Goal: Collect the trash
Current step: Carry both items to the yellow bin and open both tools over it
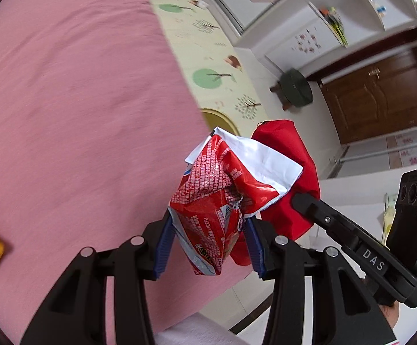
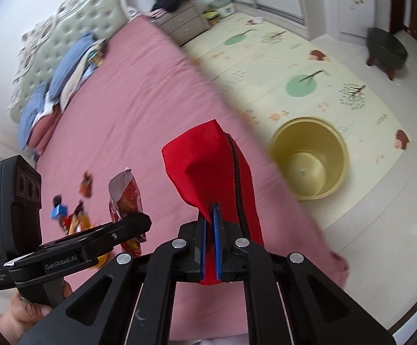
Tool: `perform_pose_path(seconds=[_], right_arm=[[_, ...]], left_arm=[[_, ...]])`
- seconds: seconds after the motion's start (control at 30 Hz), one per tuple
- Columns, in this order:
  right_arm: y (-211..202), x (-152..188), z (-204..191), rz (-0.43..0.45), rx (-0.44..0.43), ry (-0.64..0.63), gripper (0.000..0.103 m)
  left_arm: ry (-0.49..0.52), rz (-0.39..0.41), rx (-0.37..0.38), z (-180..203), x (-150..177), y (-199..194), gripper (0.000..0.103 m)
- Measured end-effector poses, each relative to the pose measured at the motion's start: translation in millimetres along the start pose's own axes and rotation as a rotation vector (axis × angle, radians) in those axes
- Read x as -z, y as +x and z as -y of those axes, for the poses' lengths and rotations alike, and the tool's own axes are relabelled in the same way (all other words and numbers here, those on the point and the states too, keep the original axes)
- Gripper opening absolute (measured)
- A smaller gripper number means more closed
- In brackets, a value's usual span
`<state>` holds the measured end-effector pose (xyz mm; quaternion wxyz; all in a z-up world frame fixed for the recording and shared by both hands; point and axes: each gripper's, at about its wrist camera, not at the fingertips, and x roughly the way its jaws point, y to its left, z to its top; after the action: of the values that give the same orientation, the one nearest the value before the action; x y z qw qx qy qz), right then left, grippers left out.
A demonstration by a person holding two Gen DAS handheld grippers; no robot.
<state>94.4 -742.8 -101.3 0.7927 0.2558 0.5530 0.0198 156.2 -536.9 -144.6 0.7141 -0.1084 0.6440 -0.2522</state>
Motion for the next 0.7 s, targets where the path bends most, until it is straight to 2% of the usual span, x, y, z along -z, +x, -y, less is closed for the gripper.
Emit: perform_pose_path(seconds=[0.3, 0.33, 0.37, 0.4, 0.43, 0.47, 0.6, 0.7], right_arm=[[5.8, -59.1, 86.1, 0.042, 0.061, 0.098, 0.006], [3.3, -66.2, 94.1, 0.061, 0.068, 0.107, 0.009], [0.2, -75.2, 103.6, 0.083, 0.071, 0.124, 0.011], [-1.2, -82.7, 113.2, 0.083, 0.064, 0.132, 0.029], [-3.5, -88.4, 118.5, 0.090, 0.071, 0.141, 0.049], [-7.7, -94.2, 124.6, 0.115, 0.092, 0.150, 0.054], [-19.0, -112.0, 140.0, 0.153, 0.122, 0.142, 0.055], [-22.3, -112.5, 143.1, 0.154, 0.102, 0.158, 0.055]], left_arm=[[0.097, -0.069, 0.017, 66.3, -53.1, 70.7, 0.047], [0.121, -0.061, 0.011, 76.2, -59.9, 73.7, 0.049], [0.160, -0.041, -0.005, 88.9, -68.0, 76.4, 0.058], [0.188, -0.025, -0.014, 100.1, -76.2, 78.7, 0.066], [0.198, -0.013, -0.015, 106.7, -81.9, 79.4, 0.079], [0.206, 0.004, -0.019, 113.1, -89.6, 80.8, 0.088], [0.187, -0.003, -0.035, 119.6, -108.9, 86.7, 0.090], [0.170, 0.010, -0.034, 118.4, -111.7, 82.0, 0.090]])
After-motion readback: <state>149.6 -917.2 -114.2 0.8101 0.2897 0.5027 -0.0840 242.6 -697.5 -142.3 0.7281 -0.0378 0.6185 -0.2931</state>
